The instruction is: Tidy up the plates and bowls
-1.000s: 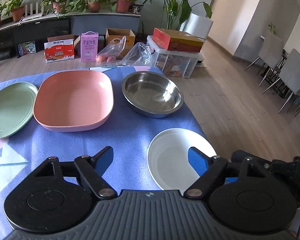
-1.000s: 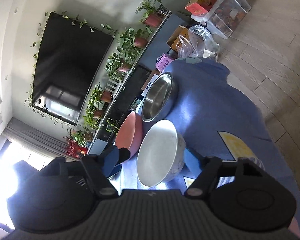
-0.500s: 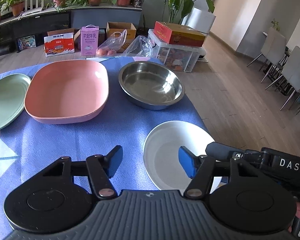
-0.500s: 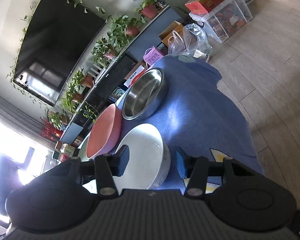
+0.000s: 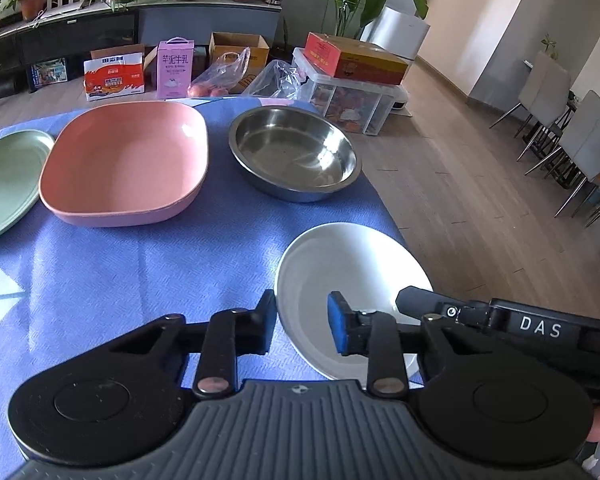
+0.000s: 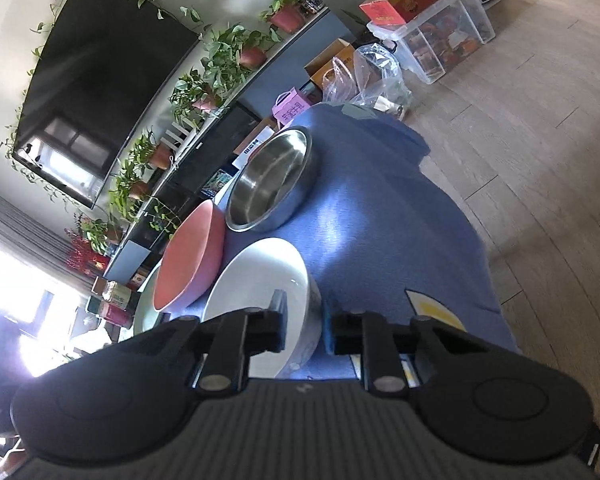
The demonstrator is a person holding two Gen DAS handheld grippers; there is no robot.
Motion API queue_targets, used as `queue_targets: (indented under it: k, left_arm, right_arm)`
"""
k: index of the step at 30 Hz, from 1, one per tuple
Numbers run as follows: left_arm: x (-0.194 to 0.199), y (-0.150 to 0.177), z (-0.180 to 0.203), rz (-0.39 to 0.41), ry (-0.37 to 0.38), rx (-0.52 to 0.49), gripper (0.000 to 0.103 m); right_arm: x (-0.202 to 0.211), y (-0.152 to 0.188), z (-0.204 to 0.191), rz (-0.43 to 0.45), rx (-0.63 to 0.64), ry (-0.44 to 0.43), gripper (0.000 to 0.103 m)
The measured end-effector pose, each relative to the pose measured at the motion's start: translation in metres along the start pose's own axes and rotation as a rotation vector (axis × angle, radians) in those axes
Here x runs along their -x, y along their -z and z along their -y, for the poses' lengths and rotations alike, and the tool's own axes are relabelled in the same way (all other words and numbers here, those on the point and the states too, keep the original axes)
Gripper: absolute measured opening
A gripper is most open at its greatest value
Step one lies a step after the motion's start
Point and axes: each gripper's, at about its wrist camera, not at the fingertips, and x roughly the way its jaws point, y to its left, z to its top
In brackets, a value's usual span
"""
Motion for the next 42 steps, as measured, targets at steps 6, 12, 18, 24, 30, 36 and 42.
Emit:
queue_targets:
  k: [6,12,18,24,30,36,42]
  left_arm:
    - [0.010,0.003,-0.005,0.008,0.018,0.003,0.024]
    - [0.018,0.005,-0.013,0.018,0.022,0.003,0.019]
    - [0.031,0.008,-0.017,0.051,0.038,0.000,0.015]
    - [0.053,0.017,-0.016,0.081,0.047,-0.045,0.015]
    - [0.085,0.034,-0.022,0.123,0.078,-0.043,0.015]
    - [0.119,0.057,-0.031,0.153,0.118,-0.033,0.015]
    - [0.154,0.081,-0.041,0.193,0.140,-0.018,0.015]
  right_arm:
    - [0.001,0.001,-0.001,0.003,0.013,-0.006,0.046]
    - [0.001,0.004,-0.005,-0.002,0.027,-0.026,0.045]
    - [0.002,0.006,-0.009,0.002,0.042,-0.041,0.042]
    - [0.011,0.013,-0.015,0.013,0.068,-0.076,0.042]
    - [0.026,0.027,-0.030,0.045,0.094,-0.096,0.042]
    - [0.042,0.044,-0.044,0.062,0.120,-0.123,0.042]
    - [0.058,0.068,-0.066,0.069,0.170,-0.111,0.042]
